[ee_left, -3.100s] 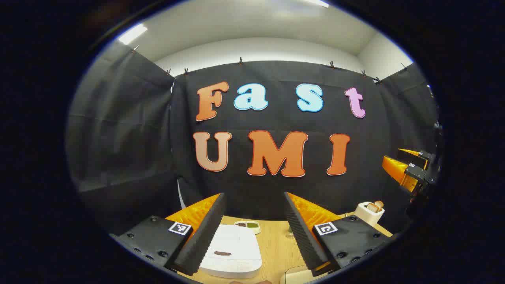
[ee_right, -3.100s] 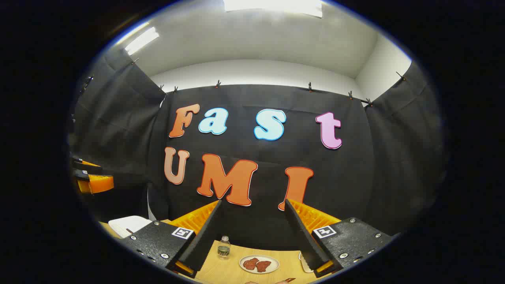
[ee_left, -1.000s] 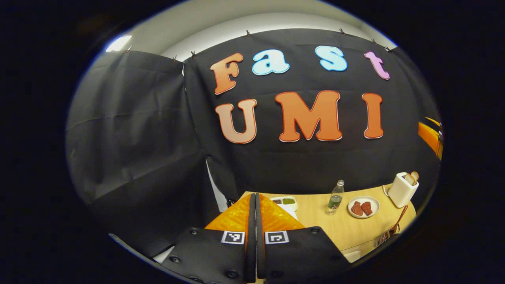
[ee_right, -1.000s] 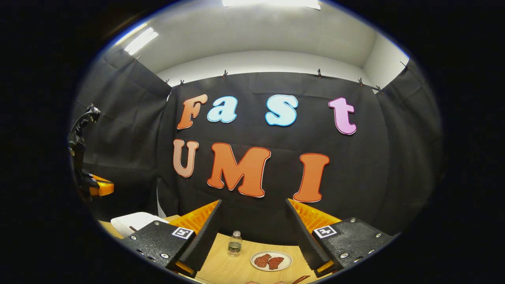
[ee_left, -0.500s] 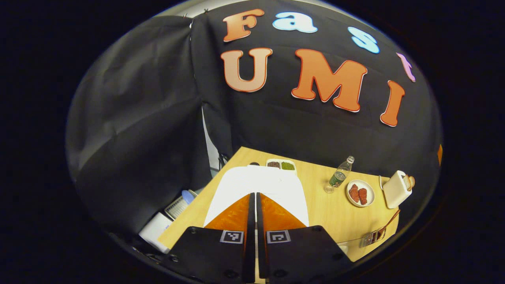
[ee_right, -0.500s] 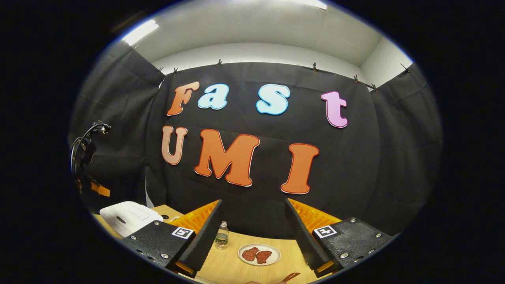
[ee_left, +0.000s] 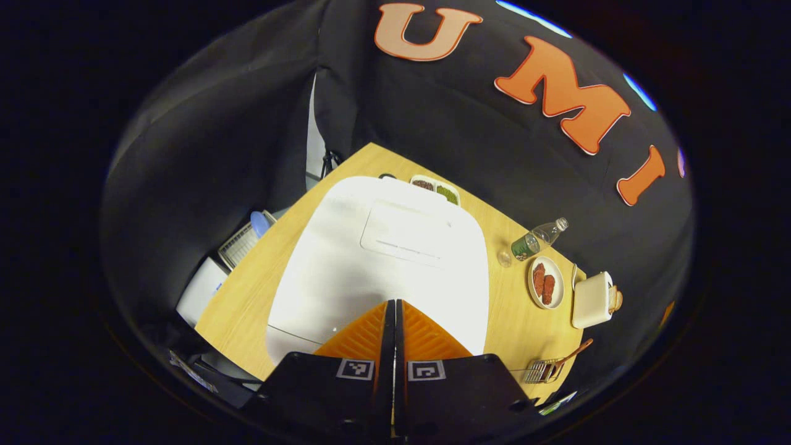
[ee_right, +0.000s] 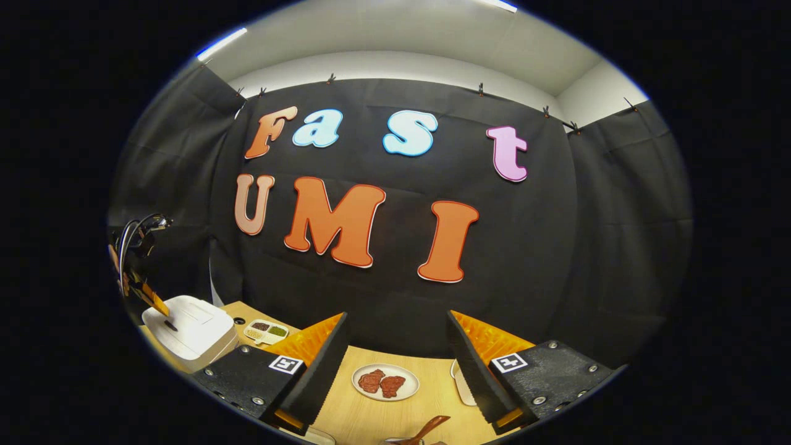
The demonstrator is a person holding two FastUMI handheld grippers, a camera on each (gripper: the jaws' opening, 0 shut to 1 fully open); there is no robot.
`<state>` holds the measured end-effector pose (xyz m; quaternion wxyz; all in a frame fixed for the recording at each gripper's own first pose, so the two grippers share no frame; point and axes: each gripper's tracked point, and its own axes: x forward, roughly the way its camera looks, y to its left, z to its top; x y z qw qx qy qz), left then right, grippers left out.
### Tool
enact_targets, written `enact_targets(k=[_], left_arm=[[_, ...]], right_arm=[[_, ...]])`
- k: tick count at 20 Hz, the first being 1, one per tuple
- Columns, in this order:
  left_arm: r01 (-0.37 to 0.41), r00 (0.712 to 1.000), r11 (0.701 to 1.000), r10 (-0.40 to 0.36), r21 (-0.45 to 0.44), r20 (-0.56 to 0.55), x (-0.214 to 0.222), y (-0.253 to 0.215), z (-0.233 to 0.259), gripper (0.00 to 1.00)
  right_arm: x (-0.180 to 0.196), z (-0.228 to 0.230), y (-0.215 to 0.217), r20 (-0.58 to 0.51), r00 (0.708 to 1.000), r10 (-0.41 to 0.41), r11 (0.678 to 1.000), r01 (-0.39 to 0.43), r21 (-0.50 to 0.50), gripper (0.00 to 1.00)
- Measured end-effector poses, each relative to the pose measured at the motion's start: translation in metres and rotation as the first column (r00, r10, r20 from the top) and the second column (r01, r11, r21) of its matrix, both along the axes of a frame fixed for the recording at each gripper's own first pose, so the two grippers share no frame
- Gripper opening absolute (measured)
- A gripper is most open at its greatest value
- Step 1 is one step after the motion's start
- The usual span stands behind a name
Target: Close the left gripper, press the button to open the rice cooker; take a wooden spoon from the chopstick holder with the right hand, scoop a spoonful of rice and pour it into the rice cooker, then put the wooden spoon back into the chopstick holder.
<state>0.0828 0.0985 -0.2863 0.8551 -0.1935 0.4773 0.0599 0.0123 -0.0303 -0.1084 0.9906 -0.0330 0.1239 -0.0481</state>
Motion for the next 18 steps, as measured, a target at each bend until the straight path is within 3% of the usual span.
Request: enact_targets(k=[8, 9, 10, 15, 18], left_arm=[[-0.018, 0.999, 0.997, 0.015, -0.081, -0.03, -0.002, -0.007, -0.018, 0.06], [-0.033, 0.998, 0.994, 0.028, -0.101, -0.059, -0.005, -0.004, -0.019, 0.01], [-0.051, 0.997, 0.993, 0.044, -0.11, -0.06, -0.006, -0.003, -0.021, 0.06], [-0.136, 0.989, 0.954, 0.116, -0.269, -0.089, -0.009, -0.004, -0.028, 0.06], [-0.113, 0.992, 0.958, 0.095, -0.263, -0.08, -0.013, -0.001, -0.028, 0.07]], right_arm=[[-0.004, -0.017, -0.004, -0.045, 0.999, 0.001, 1.0, -0.001, -0.016, 0.95], [-0.004, -0.017, -0.002, -0.047, 0.999, 0.007, 1.0, -0.008, -0.016, 0.95], [-0.005, -0.019, -0.001, -0.05, 0.999, 0.014, 1.0, -0.015, -0.017, 0.94], [-0.005, -0.022, 0.001, -0.054, 0.998, 0.024, 1.0, -0.024, -0.007, 0.94], [-0.006, -0.028, 0.002, -0.06, 0.998, 0.031, 1.0, -0.03, 0.008, 0.94]])
